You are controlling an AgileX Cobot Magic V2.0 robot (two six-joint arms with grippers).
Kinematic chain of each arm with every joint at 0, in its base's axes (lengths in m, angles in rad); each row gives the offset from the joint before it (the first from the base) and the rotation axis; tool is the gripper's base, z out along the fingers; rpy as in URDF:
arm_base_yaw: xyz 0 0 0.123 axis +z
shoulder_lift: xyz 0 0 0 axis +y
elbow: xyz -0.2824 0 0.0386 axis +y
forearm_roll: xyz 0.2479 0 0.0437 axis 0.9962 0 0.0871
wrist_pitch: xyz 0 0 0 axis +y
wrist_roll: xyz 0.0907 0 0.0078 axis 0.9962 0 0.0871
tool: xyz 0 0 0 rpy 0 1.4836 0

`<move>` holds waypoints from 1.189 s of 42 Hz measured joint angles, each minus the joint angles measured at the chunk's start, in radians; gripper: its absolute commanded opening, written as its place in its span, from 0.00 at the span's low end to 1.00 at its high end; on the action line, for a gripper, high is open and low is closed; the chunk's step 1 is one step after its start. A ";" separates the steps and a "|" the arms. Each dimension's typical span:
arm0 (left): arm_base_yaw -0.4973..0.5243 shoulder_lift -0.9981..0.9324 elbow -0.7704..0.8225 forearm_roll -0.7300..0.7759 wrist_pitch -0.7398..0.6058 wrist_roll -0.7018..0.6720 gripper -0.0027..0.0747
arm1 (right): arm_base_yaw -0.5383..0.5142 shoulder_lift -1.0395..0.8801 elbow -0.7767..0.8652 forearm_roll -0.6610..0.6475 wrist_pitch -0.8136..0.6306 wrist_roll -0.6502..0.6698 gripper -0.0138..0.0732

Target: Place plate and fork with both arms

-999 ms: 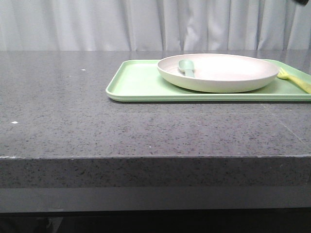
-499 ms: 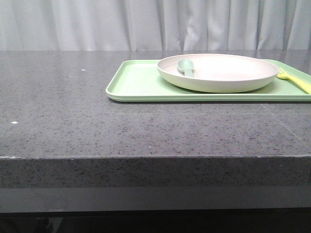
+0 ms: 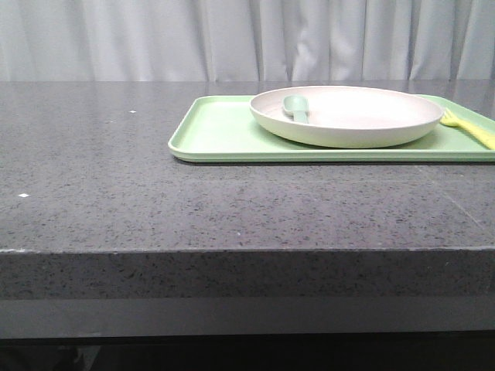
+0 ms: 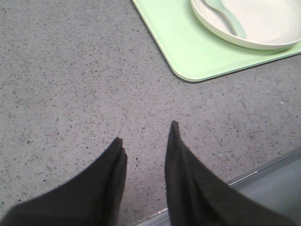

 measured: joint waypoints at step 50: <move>0.002 0.045 0.015 0.024 -0.071 0.000 0.01 | 0.000 -0.001 0.003 0.004 0.027 0.000 0.08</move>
